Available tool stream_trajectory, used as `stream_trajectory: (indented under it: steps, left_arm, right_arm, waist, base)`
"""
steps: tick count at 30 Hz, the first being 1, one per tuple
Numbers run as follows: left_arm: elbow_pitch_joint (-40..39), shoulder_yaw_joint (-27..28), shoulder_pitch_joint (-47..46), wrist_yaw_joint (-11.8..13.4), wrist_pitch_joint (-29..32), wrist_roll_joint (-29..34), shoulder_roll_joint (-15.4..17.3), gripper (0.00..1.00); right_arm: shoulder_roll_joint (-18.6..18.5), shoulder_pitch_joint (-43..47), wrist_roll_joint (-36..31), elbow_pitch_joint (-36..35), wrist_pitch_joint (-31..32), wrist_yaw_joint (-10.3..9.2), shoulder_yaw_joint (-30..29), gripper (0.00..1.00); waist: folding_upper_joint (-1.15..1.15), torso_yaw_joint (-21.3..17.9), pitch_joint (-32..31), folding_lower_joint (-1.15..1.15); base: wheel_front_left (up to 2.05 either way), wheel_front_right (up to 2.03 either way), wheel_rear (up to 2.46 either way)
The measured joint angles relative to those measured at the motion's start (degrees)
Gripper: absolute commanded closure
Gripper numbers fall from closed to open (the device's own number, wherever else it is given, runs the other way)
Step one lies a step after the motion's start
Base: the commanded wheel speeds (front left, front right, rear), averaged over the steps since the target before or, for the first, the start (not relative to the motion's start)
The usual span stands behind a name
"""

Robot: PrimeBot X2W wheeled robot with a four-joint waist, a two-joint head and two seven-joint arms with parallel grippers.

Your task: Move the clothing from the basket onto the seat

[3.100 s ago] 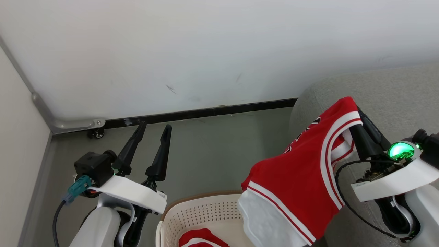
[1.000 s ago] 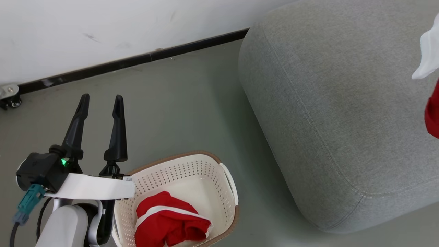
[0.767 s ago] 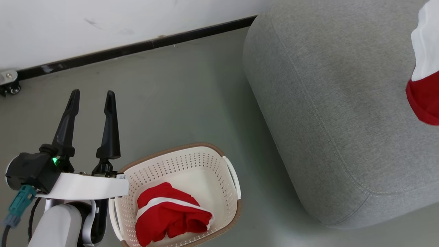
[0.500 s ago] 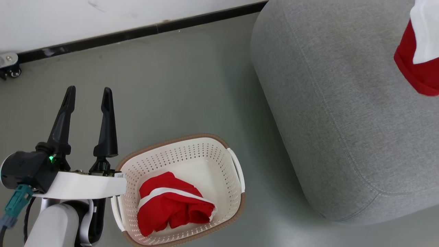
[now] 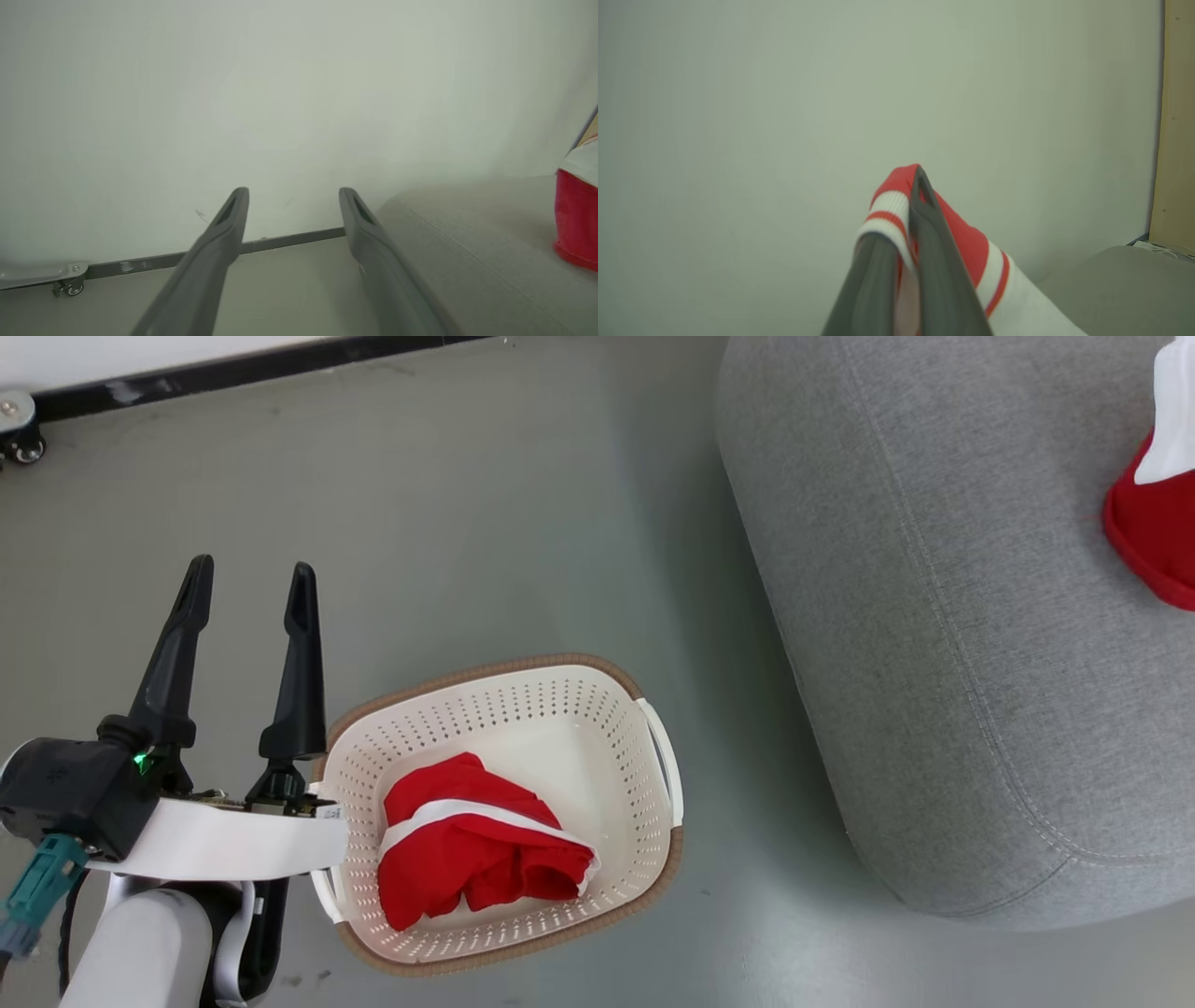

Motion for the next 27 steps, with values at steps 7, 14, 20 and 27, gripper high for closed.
stream_trajectory:
  steps: [7, 14, 20, 27]
  left_arm:
    - [-0.3, -0.4, -0.8, 0.0, 0.7, 0.4, 0.1, 0.0]
    - [-0.8, -0.5, -2.5, -0.1, 0.9, 0.5, 0.2, 0.0]
    - [-0.9, -0.4, -2.9, -0.1, 0.9, 0.5, 0.3, 0.0]
    - [-0.3, -0.4, -3.5, -0.1, 0.8, 0.5, 0.0, 0.0]
  right_arm:
    - [2.9, 5.6, 0.3, 4.2, -2.5, 0.0, -0.3, 1.0]
    - [6.0, 9.8, 2.5, 7.3, -3.7, 0.0, 0.5, 1.0]
    - [7.8, 13.6, 3.8, 10.1, -4.1, 0.0, 1.8, 1.0]
    - [9.5, 16.8, 5.2, 11.2, -5.8, 0.02, 3.4, 1.0]
  waist:
    - [0.0, 0.2, 2.1, 0.0]
    - [0.0, 0.0, 4.1, 0.0]
    - [0.0, -0.4, 5.4, 0.0]
    - [0.0, -1.0, 5.9, 0.0]
  base:
    - [0.0, 0.0, 0.0]
    - [0.0, 0.0, 0.0]
    - [0.0, 0.0, 0.0]
    - [0.0, 0.0, 0.0]
